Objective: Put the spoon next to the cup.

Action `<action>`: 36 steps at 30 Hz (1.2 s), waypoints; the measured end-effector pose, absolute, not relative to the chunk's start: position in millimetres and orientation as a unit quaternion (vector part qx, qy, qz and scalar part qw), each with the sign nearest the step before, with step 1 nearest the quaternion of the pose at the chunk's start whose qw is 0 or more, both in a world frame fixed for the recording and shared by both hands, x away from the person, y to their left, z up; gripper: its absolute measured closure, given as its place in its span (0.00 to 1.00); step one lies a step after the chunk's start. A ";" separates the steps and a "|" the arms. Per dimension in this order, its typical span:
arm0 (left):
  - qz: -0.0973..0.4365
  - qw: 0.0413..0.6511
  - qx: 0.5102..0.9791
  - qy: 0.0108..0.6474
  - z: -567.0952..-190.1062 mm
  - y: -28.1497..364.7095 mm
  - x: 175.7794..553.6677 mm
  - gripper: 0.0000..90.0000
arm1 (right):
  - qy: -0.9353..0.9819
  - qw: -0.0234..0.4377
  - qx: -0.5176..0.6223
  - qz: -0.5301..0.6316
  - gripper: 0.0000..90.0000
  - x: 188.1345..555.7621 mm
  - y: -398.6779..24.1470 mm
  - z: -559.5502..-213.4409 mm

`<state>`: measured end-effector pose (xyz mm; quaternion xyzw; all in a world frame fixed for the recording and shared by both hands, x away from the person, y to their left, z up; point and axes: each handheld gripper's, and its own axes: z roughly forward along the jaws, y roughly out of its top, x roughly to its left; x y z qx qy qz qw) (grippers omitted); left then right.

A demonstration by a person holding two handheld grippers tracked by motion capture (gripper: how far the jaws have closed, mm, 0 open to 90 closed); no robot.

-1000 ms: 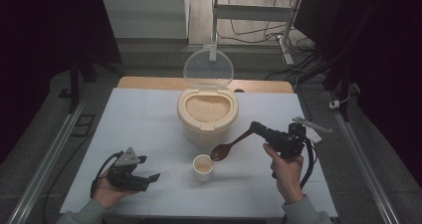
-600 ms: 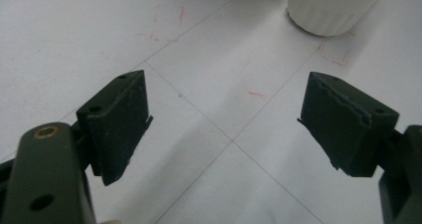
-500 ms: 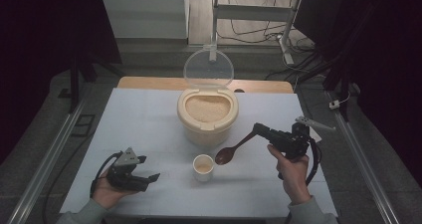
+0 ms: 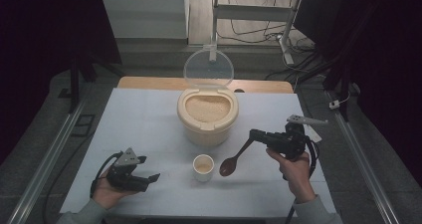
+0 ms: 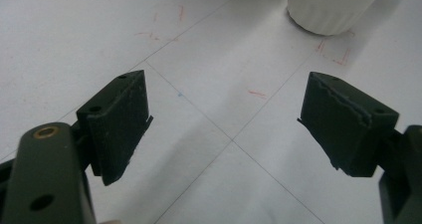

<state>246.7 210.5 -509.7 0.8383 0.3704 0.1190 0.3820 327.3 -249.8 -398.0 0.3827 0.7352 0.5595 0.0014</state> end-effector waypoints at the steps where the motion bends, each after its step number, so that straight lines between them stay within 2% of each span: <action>1: 0.119 0.382 0.838 0.371 -509.6 210.5 246.6 0.21 | 0.739 0.000 0.378 0.557 0.93 327.6 -248.5 -398.4; 25: 0.119 0.381 0.838 0.372 -510.5 212.1 245.2 0.21 | 0.822 -0.064 0.330 0.461 0.93 346.6 -205.0 -423.0; 32: 0.118 0.379 0.840 0.371 -511.0 211.3 245.4 0.21 | 0.822 -0.075 0.332 0.456 0.92 352.3 -200.3 -430.5; 36: 0.117 0.377 0.841 0.369 -511.3 210.8 245.7 0.21 | 0.821 -0.064 0.341 0.453 0.90 358.4 -197.7 -436.3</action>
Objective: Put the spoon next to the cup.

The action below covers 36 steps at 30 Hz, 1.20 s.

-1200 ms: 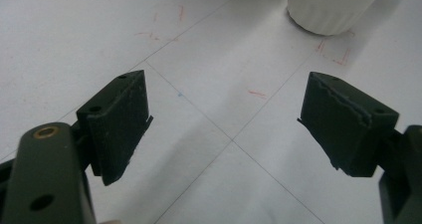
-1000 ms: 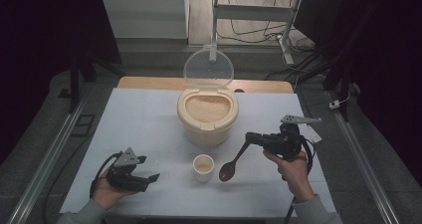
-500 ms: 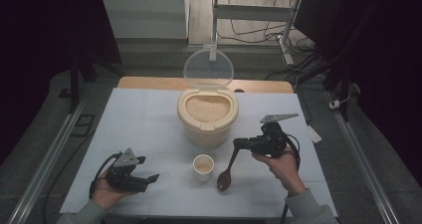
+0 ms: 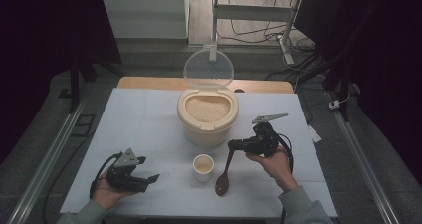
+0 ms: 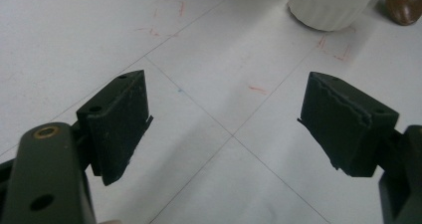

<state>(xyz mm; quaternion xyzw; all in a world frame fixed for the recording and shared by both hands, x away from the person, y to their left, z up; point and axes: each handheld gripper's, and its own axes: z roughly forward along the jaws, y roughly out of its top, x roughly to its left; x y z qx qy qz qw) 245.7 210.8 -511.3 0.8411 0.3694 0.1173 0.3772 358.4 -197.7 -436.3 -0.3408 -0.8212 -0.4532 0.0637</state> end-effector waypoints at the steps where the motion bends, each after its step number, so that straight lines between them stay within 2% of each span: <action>1: 0.117 0.377 0.841 0.369 -511.3 210.8 245.6 0.21 | -0.821 0.059 -0.342 -0.454 0.89 360.3 -197.0 -438.6; 14: 0.117 0.376 0.841 0.370 -512.1 211.0 245.8 0.21 | -0.820 0.006 -0.374 -0.433 0.80 377.4 -190.7 -468.8; 28: 0.116 0.374 0.843 0.369 -512.9 211.3 246.3 0.21 | -0.826 -0.004 -0.409 -0.388 0.72 393.8 -187.1 -502.5; 36: 0.116 0.374 0.843 0.369 -513.2 211.7 246.4 0.21 | -0.843 -0.033 -0.400 -0.357 0.67 395.0 -176.2 -510.5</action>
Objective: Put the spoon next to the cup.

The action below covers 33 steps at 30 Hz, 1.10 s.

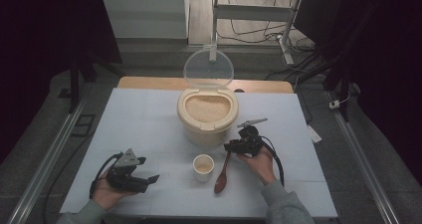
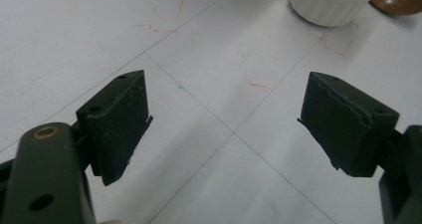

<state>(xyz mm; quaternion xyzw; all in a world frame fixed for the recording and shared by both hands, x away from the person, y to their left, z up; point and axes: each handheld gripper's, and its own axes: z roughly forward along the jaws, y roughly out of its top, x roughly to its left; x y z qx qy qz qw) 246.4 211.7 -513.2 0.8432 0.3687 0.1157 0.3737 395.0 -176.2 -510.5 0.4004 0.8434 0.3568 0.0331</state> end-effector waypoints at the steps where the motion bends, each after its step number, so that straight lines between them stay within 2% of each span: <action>1: 0.116 0.374 0.843 0.369 -513.2 211.7 246.4 0.21 | 0.846 0.038 0.398 0.352 0.67 394.8 -175.2 -511.1; 11: 0.116 0.373 0.844 0.369 -513.4 211.5 246.3 0.21 | 0.850 0.078 0.399 0.335 0.55 392.3 -173.5 -513.2; 17: 0.118 0.375 0.841 0.371 -513.1 212.2 246.1 0.21 | 0.832 0.101 0.401 0.371 0.55 384.8 -187.0 -502.4; 21: 0.120 0.377 0.839 0.372 -512.6 212.2 245.7 0.21 | 0.832 0.109 0.365 0.403 0.51 373.0 -196.9 -491.9; 33: 0.131 0.382 0.834 0.375 -511.3 212.5 244.8 0.20 | 0.829 0.140 0.290 0.457 0.50 330.6 -225.4 -471.6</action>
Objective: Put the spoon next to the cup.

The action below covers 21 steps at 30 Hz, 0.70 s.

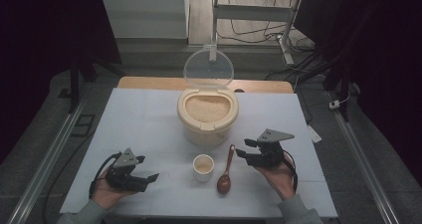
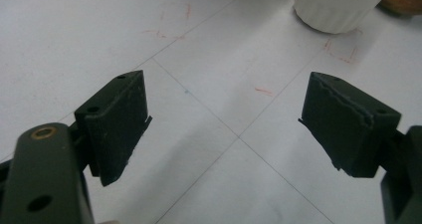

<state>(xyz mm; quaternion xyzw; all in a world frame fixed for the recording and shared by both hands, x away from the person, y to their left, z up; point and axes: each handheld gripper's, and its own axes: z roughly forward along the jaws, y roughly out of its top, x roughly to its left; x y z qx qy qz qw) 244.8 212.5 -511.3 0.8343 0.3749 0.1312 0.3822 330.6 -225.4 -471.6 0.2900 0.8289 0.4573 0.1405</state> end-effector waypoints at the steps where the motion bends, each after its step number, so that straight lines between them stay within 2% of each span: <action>1: 0.132 0.383 0.833 0.376 -511.3 212.6 244.6 0.20 | 0.830 0.144 0.281 0.460 0.50 323.4 -231.5 -471.1; 11: 0.141 0.387 0.830 0.377 -510.8 213.4 244.1 0.19 | 0.822 0.151 0.284 0.469 0.50 301.4 -267.1 -477.6; 21: 0.142 0.389 0.829 0.377 -511.5 214.9 241.6 0.19 | 0.817 0.160 0.292 0.472 0.49 297.0 -290.0 -483.8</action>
